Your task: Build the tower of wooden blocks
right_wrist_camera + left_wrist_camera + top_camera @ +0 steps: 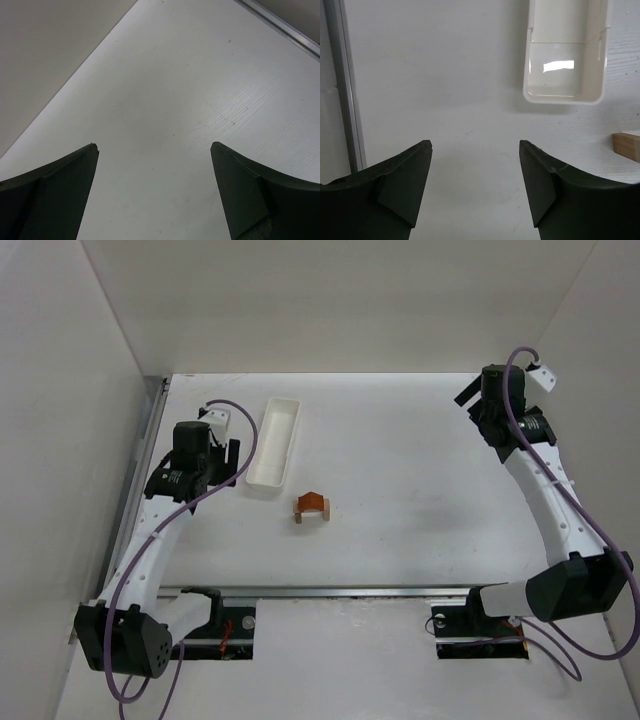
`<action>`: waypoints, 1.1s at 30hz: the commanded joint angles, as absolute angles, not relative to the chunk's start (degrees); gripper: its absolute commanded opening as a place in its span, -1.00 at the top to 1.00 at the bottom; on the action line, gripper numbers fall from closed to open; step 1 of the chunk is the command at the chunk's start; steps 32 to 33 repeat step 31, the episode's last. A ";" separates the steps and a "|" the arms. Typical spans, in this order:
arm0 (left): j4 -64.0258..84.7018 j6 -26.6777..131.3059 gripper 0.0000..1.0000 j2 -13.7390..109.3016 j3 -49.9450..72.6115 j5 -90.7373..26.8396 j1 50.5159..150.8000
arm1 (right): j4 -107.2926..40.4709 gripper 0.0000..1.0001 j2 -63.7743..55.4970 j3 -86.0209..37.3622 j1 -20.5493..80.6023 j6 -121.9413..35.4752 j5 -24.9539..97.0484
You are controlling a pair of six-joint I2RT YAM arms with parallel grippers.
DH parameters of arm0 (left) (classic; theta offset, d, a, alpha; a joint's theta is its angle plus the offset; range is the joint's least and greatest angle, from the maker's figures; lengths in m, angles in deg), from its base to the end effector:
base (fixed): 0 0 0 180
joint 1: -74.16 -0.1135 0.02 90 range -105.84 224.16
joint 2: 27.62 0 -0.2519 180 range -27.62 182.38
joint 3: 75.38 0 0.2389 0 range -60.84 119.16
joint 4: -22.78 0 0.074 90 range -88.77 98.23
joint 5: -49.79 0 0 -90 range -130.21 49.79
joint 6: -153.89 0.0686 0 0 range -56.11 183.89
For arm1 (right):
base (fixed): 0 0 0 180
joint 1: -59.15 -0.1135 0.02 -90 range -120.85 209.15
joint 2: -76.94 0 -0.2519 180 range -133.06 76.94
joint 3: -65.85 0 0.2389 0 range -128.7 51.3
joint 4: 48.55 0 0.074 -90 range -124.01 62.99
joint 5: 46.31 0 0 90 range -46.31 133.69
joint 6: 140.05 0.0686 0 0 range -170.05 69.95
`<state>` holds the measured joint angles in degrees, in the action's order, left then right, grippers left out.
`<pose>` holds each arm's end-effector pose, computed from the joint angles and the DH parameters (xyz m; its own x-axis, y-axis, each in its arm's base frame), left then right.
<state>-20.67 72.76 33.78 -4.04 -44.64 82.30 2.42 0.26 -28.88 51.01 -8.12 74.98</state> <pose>0.2517 -0.0306 0.2973 -0.5280 0.2308 -0.8172 0.1608 0.9721 0.1707 0.3025 0.0073 0.3606 -0.1927 0.5493 -0.8131 0.5906 0.7267 0.3509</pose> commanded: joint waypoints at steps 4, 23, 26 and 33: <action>-18.14 70.84 -0.38 32.05 -4.32 -47.15 81.89 | 6.50 -1.00 -1.90 -33.25 51.16 -4.87 76.57; -18.13 70.84 -0.38 32.05 -4.32 -47.68 81.37 | 5.99 -1.00 -0.84 -31.66 51.16 -4.87 77.35; -18.13 70.84 -0.38 32.05 -4.32 -47.68 81.37 | 5.98 -1.00 -0.84 -31.66 51.16 -4.87 76.83; -18.13 70.84 -0.38 32.05 -4.32 -47.68 81.37 | 4.84 -1.00 -0.84 -31.14 51.16 -5.49 76.30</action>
